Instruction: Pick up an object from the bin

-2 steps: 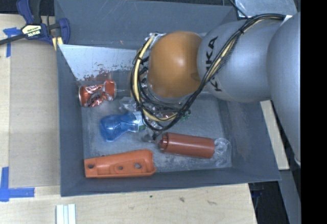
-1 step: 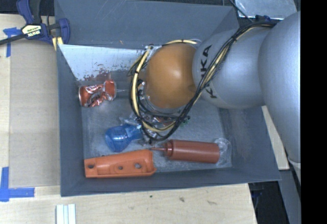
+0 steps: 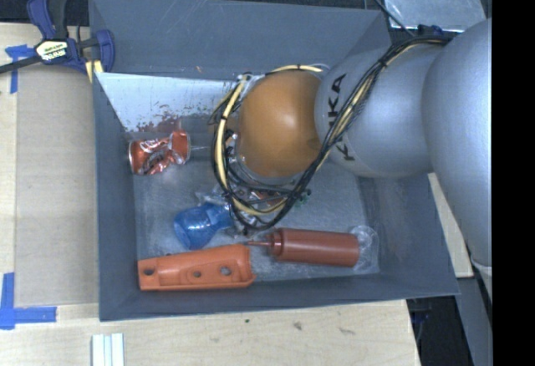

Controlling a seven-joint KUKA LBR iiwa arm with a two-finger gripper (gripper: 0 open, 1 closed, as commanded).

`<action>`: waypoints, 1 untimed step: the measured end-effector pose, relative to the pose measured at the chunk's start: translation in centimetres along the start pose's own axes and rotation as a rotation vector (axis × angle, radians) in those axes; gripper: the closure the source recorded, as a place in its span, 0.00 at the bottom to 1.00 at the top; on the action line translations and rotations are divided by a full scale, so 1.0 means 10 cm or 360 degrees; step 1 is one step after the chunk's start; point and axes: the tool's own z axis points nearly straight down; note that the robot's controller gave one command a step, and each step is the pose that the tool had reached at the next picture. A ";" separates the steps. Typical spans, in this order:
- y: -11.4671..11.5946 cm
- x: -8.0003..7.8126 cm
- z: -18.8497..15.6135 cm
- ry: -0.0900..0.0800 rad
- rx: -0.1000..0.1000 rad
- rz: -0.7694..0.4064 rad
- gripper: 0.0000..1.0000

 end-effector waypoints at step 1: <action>-0.02 0.10 -1.09 -0.0004 0.0001 0.0058 1.00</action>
Offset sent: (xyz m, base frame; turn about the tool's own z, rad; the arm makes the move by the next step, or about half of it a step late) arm 0.0000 0.0000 0.0000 0.0000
